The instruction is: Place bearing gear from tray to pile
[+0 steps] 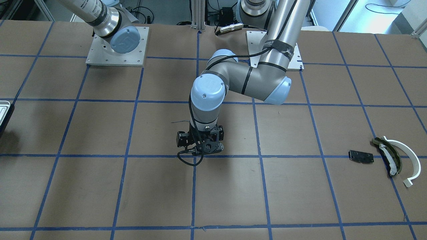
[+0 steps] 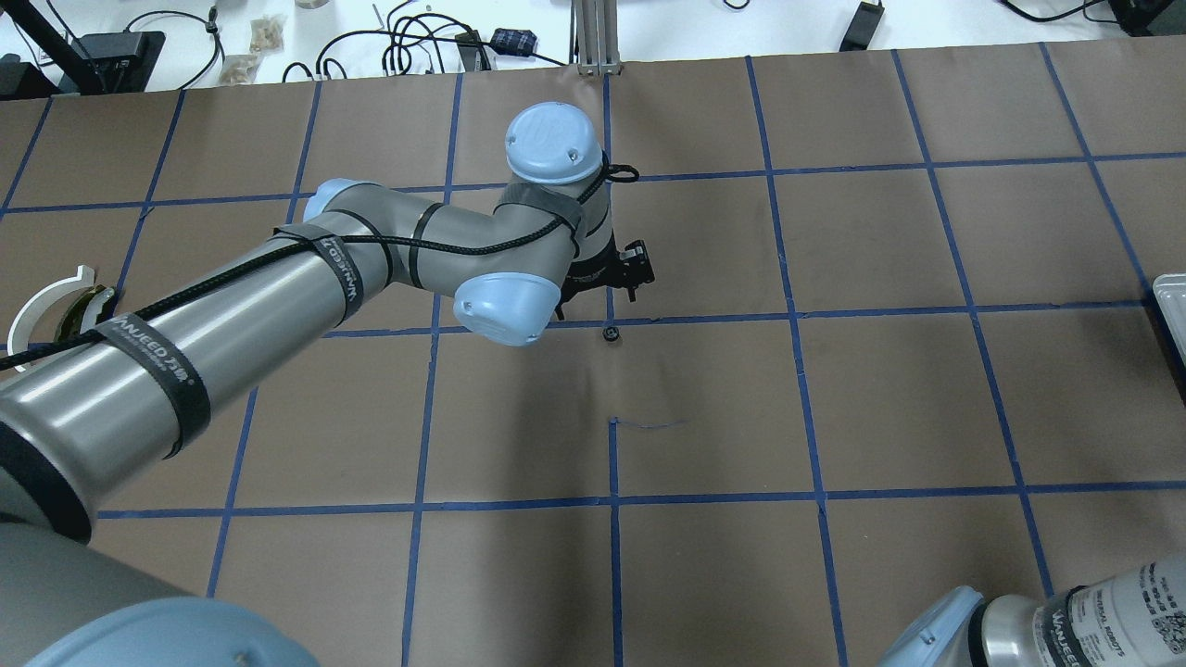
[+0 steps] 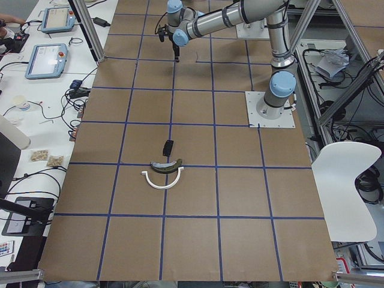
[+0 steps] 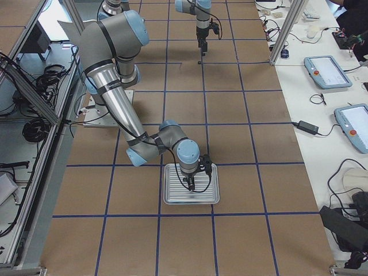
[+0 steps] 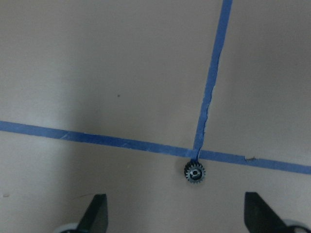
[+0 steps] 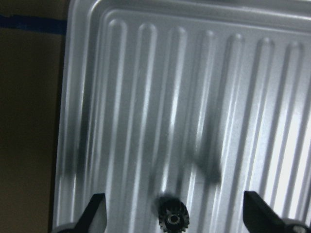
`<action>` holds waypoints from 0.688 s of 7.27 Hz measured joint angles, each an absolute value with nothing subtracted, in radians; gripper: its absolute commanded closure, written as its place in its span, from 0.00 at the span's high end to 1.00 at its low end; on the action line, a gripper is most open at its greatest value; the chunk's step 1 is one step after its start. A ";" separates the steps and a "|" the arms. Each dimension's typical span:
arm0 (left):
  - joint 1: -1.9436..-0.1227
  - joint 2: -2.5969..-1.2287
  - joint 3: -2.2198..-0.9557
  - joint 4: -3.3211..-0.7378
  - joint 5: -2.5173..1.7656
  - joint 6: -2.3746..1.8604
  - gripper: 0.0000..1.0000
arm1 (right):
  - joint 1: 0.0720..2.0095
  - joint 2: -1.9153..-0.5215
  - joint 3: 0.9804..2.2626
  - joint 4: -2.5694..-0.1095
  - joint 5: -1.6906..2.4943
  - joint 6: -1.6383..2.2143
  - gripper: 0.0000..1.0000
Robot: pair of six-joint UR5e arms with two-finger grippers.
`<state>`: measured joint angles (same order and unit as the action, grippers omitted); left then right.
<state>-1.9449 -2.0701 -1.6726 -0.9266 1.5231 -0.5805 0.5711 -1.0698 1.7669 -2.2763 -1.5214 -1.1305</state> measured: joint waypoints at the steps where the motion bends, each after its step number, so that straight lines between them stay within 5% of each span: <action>1: -1.966 -2.097 -1.674 -0.917 1.524 -0.612 0.97 | 0.566 -1.066 1.770 -2.275 -1.523 -1.133 0.84; 3: -1.989 -2.132 -1.676 -0.906 1.525 -0.641 0.88 | 0.564 -1.067 1.776 -2.273 -1.527 -1.130 0.59; 5: -1.993 -2.144 -1.679 -0.905 1.526 -0.629 0.86 | 0.563 -1.066 1.785 -2.272 -1.531 -1.122 0.20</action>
